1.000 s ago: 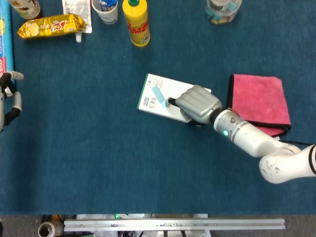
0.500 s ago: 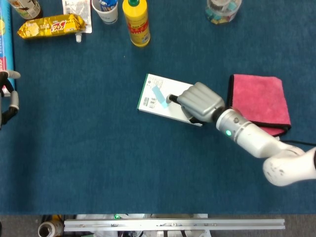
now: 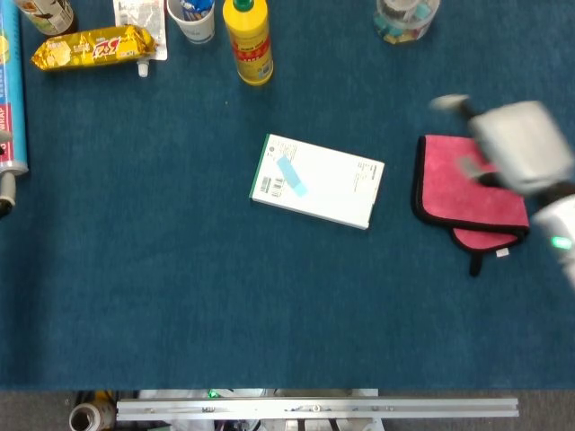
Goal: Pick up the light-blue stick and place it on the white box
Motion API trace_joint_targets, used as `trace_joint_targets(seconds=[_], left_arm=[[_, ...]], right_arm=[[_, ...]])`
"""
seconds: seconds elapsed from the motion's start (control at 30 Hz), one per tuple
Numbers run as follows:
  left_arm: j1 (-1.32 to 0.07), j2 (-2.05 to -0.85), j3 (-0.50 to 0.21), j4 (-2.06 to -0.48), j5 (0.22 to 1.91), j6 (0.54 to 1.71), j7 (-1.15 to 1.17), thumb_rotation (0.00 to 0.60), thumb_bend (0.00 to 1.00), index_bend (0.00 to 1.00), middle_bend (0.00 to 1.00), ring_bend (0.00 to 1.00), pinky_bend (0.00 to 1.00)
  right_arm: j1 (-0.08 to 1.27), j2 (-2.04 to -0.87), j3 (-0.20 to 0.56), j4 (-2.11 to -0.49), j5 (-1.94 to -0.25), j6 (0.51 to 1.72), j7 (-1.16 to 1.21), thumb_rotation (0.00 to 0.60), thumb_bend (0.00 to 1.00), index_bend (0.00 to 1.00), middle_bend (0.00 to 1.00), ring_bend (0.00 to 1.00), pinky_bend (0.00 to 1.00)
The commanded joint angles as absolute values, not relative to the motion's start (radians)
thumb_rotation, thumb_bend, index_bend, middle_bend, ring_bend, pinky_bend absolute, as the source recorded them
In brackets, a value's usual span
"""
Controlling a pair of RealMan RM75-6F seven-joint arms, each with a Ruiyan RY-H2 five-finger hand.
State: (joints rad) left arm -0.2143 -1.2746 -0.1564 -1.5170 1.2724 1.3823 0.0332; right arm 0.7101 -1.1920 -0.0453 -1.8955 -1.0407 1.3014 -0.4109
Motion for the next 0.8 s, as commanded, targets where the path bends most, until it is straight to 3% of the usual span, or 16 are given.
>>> trace_joint_targets(seconds=[0.03,0.2,0.3,0.47,0.8], left_arm=[[-0.203,-1.287,-0.156,-1.47,1.282,1.392,-0.01,0.6,0.4,0.31,0.39,0.34,0.52],[-0.182,-1.29,-0.149,-1.437,1.317,1.441,-0.033,0.6,0.4,0.3,0.38,0.33,0.49],[-0.165,-1.295,-0.139,-1.424,1.346,1.48,-0.037,0.6,0.4,0.3,0.38,0.33,0.47],[-0.137,-1.289,-0.127,-1.442,1.363,1.519,-0.029,0.6,0.4,0.3,0.38,0.33,0.46],[-0.095,-1.267,-0.096,-1.511,1.387,1.554,0.032,0.6,0.4,0.31,0.38,0.33,0.44]], right_arm=[[0.586,-1.101,-0.076,-1.929,-1.081,1.424,-0.363,0.6,0.24,0.23,0.5,0.5,0.69],[0.466,-1.066,-0.092,-1.851,-1.14,1.518,-0.281,0.6,0.22,0.2,0.33,0.3,0.48],[0.404,-1.08,-0.099,-1.769,-1.188,1.573,-0.256,0.6,0.15,0.16,0.28,0.25,0.43],[0.32,-1.126,-0.105,-1.66,-1.247,1.645,-0.27,0.6,0.0,0.16,0.28,0.25,0.43],[0.251,-1.137,-0.087,-1.649,-1.286,1.6,-0.249,0.6,0.0,0.16,0.3,0.25,0.43]])
